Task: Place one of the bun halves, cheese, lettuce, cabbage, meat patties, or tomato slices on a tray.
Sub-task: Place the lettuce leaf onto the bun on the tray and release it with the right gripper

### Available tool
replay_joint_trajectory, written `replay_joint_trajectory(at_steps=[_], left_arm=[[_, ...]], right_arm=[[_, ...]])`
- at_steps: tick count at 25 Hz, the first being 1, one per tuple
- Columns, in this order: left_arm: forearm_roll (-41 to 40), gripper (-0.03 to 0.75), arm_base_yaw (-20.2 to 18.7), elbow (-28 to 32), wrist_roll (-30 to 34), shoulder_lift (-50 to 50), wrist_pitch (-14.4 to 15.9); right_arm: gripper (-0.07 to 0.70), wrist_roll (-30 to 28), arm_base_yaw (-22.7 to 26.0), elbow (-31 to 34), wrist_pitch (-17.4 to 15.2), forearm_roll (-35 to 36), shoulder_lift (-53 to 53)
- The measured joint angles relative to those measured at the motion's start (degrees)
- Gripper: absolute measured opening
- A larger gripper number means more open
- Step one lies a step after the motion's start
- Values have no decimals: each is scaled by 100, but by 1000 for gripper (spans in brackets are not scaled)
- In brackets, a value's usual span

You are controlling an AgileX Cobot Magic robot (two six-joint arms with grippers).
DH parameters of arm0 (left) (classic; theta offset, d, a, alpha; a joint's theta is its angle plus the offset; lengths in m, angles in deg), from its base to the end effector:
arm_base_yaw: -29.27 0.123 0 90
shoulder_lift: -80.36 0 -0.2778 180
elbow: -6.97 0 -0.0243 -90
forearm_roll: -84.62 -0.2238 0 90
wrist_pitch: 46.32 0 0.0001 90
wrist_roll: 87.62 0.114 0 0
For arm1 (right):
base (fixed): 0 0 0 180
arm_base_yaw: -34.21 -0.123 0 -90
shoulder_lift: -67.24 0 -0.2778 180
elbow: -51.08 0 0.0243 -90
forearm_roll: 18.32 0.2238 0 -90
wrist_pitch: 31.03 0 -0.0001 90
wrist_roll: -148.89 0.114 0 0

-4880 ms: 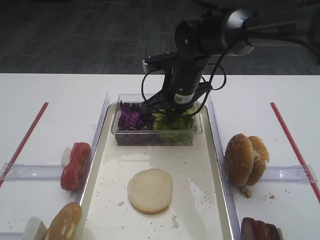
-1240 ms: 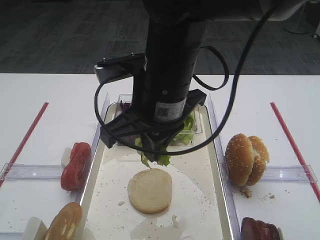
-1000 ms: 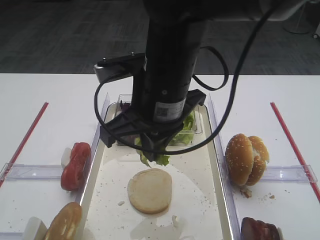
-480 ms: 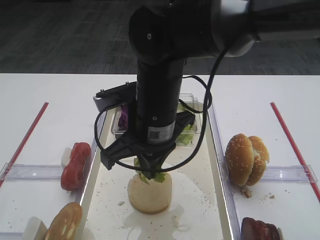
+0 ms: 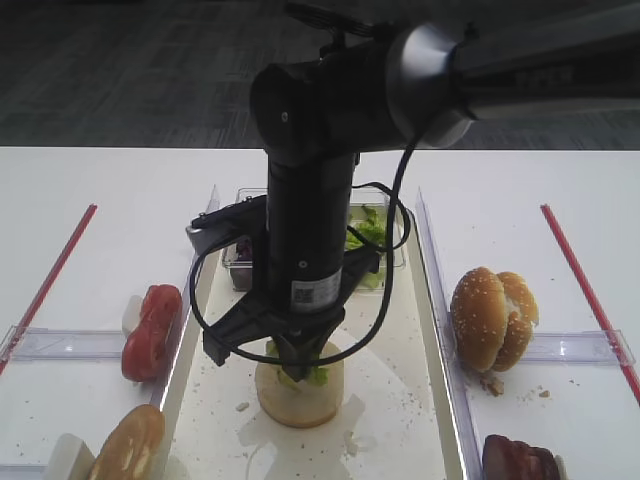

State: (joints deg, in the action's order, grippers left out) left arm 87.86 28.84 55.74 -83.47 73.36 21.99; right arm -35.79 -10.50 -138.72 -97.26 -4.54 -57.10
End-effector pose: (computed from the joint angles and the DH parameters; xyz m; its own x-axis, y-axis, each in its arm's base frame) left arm -0.0101 -0.0059 0.2390 -0.5565 0.0556 -0.8290 0.0798 0.9967 0.0133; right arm 0.2455 0.2780 0.1703 -0.7221 -0.6917 0.0062 -0.6741 0.7057 0.2179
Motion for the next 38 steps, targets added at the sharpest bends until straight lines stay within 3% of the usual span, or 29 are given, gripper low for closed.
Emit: replay_joint_trajectory(at_steps=[31,38], left_arm=[[0,509,0,0,0,0,0],[0,509,0,0,0,0,0]], right_arm=[[65,-92,0,0,195,-63,-139],[132,-104,0,0,267,-89,-226]])
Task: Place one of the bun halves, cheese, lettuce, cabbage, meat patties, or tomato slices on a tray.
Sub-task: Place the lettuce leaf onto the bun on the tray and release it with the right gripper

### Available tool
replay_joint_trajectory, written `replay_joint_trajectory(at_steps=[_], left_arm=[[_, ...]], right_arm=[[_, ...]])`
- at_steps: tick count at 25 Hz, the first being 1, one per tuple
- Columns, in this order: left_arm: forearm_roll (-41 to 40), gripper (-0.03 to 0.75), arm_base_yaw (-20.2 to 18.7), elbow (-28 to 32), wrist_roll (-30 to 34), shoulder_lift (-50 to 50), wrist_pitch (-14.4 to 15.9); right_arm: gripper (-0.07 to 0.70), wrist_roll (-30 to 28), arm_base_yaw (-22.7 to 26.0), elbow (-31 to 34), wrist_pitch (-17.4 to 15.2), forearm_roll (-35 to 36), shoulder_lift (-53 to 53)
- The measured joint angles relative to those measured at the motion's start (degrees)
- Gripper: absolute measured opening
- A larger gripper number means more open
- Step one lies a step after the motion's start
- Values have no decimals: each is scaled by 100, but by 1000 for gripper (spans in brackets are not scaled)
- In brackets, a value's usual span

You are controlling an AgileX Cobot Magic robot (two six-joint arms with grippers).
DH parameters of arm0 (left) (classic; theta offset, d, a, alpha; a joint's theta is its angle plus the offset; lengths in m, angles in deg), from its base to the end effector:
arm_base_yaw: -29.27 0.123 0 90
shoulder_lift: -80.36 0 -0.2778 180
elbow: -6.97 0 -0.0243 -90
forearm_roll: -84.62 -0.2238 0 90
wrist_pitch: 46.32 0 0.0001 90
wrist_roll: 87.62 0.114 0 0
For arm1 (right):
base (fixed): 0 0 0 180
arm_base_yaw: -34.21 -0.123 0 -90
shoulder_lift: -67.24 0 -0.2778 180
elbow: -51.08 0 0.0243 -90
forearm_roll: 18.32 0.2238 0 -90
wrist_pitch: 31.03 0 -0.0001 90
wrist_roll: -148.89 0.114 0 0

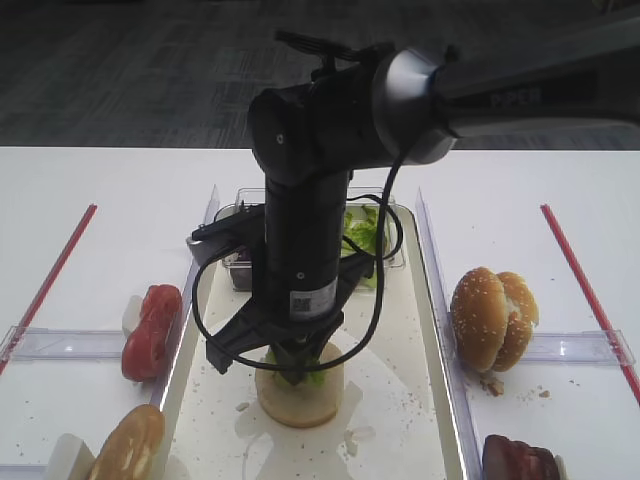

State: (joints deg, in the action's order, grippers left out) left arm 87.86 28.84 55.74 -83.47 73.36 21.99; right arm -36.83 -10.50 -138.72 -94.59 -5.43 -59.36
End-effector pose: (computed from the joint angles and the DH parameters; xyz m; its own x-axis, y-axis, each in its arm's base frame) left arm -0.0101 -0.0059 0.2390 -0.5565 0.0556 -0.8290 0.0798 0.9967 0.0133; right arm 0.2517 0.2812 0.1551 -0.7119 -0.7023 -0.0036 -0.6887 0.6970 0.1998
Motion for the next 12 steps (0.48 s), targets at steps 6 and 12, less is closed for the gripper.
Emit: replay_joint_trajectory(at_steps=[6,12], left_arm=[[0,509,0,0,0,0,0],[0,509,0,0,0,0,0]], right_arm=[[146,0,0,0,108,-10,-22],[276,-61,0,0,108,-22,-22]])
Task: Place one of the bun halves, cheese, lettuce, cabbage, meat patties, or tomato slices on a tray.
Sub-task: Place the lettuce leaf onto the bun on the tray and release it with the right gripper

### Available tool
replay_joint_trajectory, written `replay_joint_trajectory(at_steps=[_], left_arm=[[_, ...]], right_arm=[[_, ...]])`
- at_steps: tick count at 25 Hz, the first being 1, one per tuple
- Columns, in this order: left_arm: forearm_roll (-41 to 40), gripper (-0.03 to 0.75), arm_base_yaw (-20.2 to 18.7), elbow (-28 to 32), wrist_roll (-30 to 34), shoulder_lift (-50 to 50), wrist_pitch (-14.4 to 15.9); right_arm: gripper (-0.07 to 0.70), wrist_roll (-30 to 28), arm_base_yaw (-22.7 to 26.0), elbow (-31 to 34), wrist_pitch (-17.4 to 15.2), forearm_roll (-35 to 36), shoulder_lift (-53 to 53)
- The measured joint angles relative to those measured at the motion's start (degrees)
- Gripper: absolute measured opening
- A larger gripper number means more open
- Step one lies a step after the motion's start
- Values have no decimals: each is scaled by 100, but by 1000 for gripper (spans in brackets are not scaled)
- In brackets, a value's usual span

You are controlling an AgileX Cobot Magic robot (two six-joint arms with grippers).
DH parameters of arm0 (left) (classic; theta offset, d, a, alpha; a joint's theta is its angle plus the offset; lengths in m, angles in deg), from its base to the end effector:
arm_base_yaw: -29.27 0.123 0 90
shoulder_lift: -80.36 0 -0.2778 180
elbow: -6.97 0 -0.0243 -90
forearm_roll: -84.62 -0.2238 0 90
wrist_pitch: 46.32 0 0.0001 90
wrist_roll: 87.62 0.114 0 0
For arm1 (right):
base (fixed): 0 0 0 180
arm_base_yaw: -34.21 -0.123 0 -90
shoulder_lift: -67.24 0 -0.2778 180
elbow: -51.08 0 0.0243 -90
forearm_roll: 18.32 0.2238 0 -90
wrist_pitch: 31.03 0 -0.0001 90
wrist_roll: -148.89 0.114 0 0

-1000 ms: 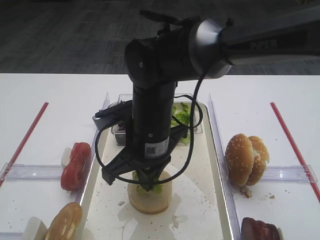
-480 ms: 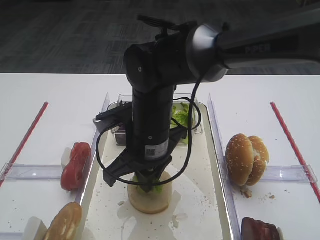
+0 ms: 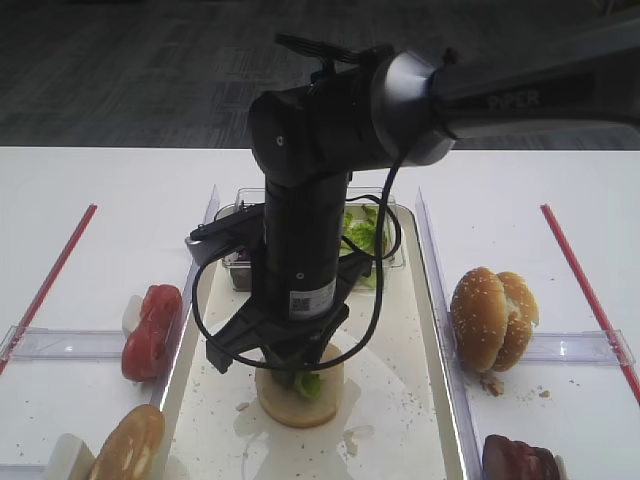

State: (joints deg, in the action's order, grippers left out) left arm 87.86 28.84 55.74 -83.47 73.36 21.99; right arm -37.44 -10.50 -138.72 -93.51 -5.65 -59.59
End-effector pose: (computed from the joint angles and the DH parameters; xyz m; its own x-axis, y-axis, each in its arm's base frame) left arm -0.0101 -0.0059 0.2390 -0.5565 0.0556 -0.8290 0.0798 0.9967 0.0133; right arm 0.2537 0.2823 0.1535 -0.7057 -0.7082 -0.0201 -0.6976 0.6896 0.1943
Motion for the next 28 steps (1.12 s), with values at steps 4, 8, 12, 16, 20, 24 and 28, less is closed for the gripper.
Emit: replay_joint_trajectory(at_steps=[4,8,12,16,20,24,28], left_arm=[[0,509,0,0,0,0,0],[0,509,0,0,0,0,0],[0,509,0,0,0,0,0],[0,509,0,0,0,0,0],[0,509,0,0,0,0,0],[0,509,0,0,0,0,0],[0,509,0,0,0,0,0]], right_arm=[[414,-28,0,0,0,-10,0],[573,-28,0,0,0,-61,0],[671,-34,0,0,0,-115,0],[688,-42,0,0,0,-137,0],[689,-42,0,0,-13,-148,0],[689,-42,0,0,-58,-159,0],[689,-17,0,-25,-273,-254,0]])
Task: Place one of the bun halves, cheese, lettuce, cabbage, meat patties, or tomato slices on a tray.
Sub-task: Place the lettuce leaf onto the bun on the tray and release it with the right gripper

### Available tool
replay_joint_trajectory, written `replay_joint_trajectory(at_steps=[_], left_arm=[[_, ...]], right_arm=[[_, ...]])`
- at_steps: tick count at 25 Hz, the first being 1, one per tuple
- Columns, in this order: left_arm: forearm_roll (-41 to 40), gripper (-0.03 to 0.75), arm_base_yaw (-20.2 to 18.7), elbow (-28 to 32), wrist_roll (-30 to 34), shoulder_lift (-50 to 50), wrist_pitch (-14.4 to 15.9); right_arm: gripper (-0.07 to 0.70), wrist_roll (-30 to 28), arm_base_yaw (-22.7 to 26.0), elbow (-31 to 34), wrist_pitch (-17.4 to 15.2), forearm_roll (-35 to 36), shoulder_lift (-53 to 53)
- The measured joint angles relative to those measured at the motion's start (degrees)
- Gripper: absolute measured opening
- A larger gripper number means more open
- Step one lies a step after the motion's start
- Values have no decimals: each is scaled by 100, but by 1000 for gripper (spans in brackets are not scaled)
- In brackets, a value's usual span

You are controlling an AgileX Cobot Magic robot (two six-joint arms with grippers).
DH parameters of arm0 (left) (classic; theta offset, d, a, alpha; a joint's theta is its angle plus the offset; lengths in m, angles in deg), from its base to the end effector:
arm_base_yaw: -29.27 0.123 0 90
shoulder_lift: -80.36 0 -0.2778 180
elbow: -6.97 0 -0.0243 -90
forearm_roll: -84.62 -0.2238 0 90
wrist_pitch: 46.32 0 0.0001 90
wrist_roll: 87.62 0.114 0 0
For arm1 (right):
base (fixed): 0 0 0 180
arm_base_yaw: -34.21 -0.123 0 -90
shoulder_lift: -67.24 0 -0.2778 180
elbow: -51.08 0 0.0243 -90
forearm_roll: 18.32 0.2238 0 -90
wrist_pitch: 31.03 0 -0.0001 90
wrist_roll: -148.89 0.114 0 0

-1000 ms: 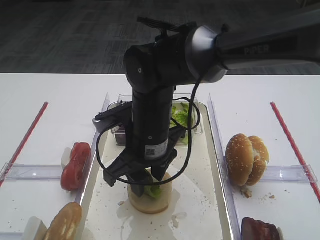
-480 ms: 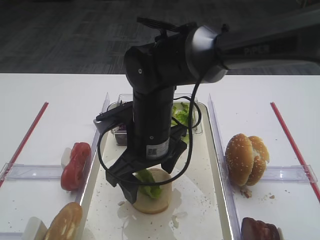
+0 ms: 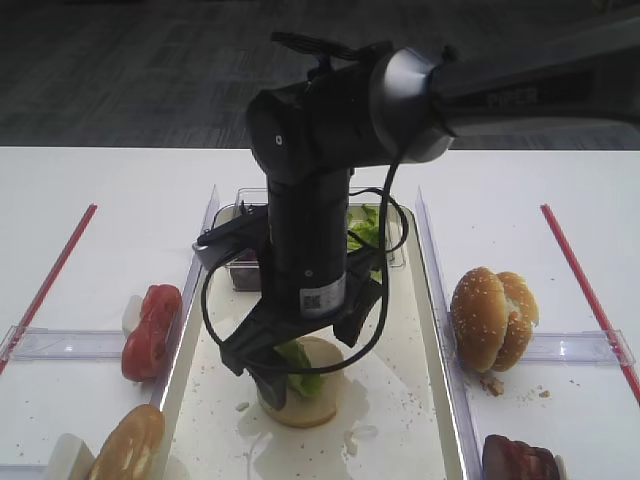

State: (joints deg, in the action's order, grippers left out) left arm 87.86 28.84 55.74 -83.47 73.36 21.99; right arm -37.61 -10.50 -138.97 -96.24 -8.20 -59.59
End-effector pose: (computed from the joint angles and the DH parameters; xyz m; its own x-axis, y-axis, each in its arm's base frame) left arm -0.0101 -0.0059 0.2390 -0.5565 0.0556 -0.8290 0.0798 0.9967 0.0133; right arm 0.2529 0.2760 0.1537 -0.6831 -0.7300 0.0225 -0.7183 0.6770 0.1604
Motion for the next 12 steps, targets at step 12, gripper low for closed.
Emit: replay_joint_trajectory(at_steps=[12], left_arm=[[0,509,0,0,0,0,0]], right_arm=[[690,190,0,-768,-421,-175,-4]])
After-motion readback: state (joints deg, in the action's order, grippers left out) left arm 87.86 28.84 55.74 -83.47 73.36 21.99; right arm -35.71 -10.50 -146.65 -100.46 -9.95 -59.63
